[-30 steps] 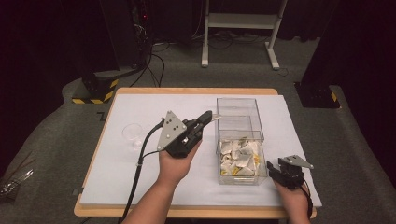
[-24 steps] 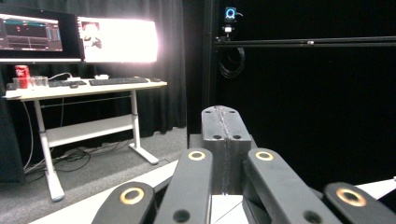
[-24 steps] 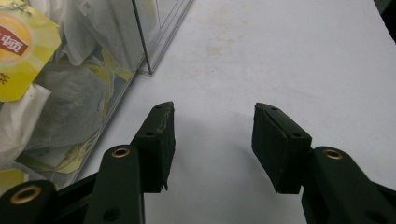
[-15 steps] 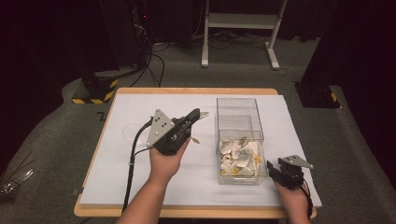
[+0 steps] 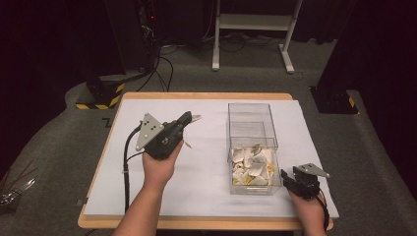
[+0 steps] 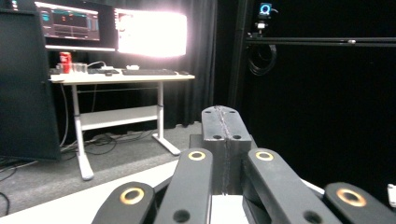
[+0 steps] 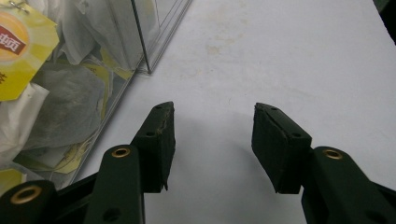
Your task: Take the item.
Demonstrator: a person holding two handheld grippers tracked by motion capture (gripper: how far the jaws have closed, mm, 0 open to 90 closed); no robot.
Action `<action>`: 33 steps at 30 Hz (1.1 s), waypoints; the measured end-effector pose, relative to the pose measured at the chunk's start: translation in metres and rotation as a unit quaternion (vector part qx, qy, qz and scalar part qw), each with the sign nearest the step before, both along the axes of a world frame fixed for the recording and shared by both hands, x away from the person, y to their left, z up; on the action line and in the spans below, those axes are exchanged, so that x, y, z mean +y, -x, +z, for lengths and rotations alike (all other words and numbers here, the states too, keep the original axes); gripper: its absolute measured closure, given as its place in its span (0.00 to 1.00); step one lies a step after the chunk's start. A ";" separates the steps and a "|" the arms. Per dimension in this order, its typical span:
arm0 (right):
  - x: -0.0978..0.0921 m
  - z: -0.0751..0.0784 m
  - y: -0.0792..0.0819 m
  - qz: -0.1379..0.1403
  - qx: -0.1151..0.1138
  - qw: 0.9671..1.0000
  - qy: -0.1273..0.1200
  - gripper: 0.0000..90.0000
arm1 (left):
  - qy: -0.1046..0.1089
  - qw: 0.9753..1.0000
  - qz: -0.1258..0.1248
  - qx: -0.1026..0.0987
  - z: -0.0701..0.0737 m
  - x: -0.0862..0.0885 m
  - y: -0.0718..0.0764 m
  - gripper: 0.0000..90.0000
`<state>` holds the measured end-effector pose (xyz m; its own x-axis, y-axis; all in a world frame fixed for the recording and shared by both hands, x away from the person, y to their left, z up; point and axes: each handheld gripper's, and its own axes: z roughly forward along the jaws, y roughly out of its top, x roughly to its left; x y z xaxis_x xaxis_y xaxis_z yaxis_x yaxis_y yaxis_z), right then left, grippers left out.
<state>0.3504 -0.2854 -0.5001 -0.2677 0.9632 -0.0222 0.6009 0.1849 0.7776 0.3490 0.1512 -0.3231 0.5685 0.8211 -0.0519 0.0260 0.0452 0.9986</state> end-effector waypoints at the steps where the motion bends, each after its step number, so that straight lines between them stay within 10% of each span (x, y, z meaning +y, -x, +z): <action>1: 0.000 0.000 0.000 0.000 0.000 1.000 0.000 0.55 | 0.000 1.000 0.002 0.000 0.000 0.002 0.000 1.00; 33: 0.001 0.000 0.000 -0.006 -0.001 1.000 0.008 0.56 | -0.003 0.997 0.081 -0.018 0.010 0.078 -0.001 1.00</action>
